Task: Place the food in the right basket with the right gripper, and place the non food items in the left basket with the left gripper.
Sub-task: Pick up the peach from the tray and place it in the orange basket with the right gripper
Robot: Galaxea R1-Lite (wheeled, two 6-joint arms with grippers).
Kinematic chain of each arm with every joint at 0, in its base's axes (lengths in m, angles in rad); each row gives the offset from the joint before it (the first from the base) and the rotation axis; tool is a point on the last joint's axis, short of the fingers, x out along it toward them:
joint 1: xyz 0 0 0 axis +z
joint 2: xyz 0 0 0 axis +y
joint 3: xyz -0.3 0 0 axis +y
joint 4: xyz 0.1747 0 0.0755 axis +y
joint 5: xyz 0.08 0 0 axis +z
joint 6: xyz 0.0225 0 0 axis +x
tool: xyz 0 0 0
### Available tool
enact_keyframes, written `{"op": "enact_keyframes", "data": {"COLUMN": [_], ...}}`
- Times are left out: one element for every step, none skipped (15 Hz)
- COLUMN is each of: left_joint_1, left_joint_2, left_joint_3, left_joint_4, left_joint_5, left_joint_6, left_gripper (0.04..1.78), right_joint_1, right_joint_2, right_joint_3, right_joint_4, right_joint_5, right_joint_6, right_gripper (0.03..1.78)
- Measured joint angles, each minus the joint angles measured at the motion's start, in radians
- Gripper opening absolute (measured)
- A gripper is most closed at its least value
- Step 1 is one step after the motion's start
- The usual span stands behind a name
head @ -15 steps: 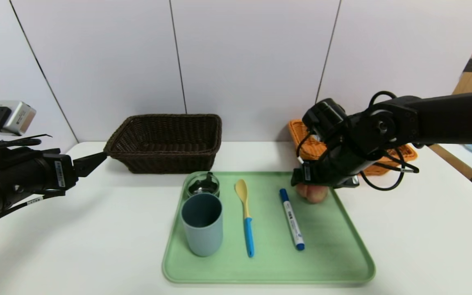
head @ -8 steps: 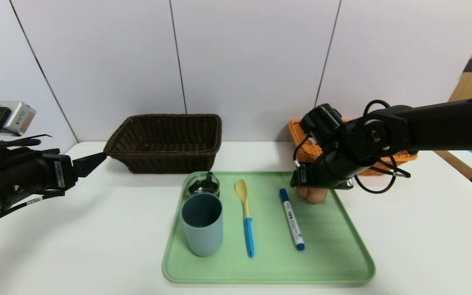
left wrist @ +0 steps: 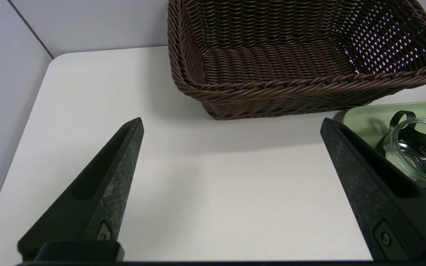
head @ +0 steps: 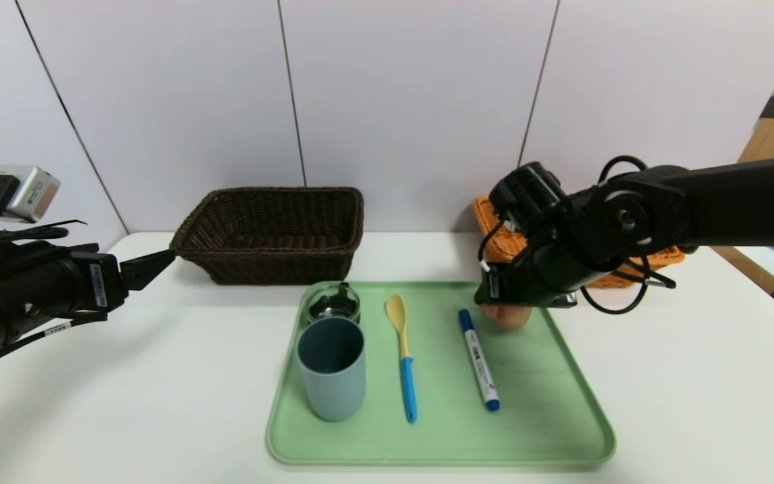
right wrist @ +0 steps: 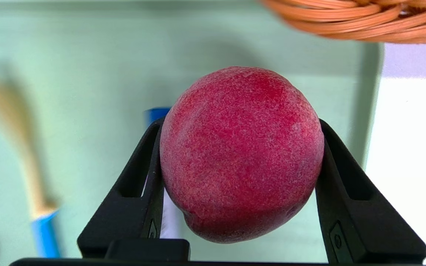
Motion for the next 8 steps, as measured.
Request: {"op": "enact_keyframes", "data": {"left_joint_1": [0.0, 0.0, 0.0, 0.0, -0.001, -0.001, -0.001, -0.002], "left_joint_2": [0.0, 0.002, 0.003, 0.004, 0.004, 0.005, 0.006, 0.006], "left_joint_3": [0.0, 0.0, 0.0, 0.0, 0.0, 0.0, 0.0, 0.0], "left_joint_4": [0.0, 0.0, 0.0, 0.0, 0.0, 0.0, 0.0, 0.0], "left_joint_5": [0.0, 0.0, 0.0, 0.0, 0.0, 0.0, 0.0, 0.0], "left_joint_6": [-0.001, 0.0, 0.001, 0.003, 0.003, 0.003, 0.003, 0.003], "left_gripper": [1.69, 1.69, 1.69, 1.69, 1.69, 1.69, 1.69, 1.69], "right_joint_1": [0.028, 0.047, 0.057, 0.053, 0.028, -0.017, -0.061, -0.113], "right_joint_2": [-0.047, -0.087, -0.124, -0.149, -0.16, -0.157, -0.145, -0.127], "right_joint_3": [-0.014, -0.031, -0.047, -0.058, -0.066, -0.072, -0.072, -0.072], "right_joint_4": [-0.018, -0.057, -0.129, -0.22, -0.324, -0.422, -0.495, -0.571], "right_joint_5": [0.002, 0.008, 0.017, 0.026, 0.03, 0.03, 0.028, 0.018], "right_joint_6": [-0.03, -0.071, -0.131, -0.197, -0.272, -0.346, -0.403, -0.458], "right_gripper": [1.1, 1.1, 1.1, 1.1, 1.1, 1.1, 1.1, 1.1]}}
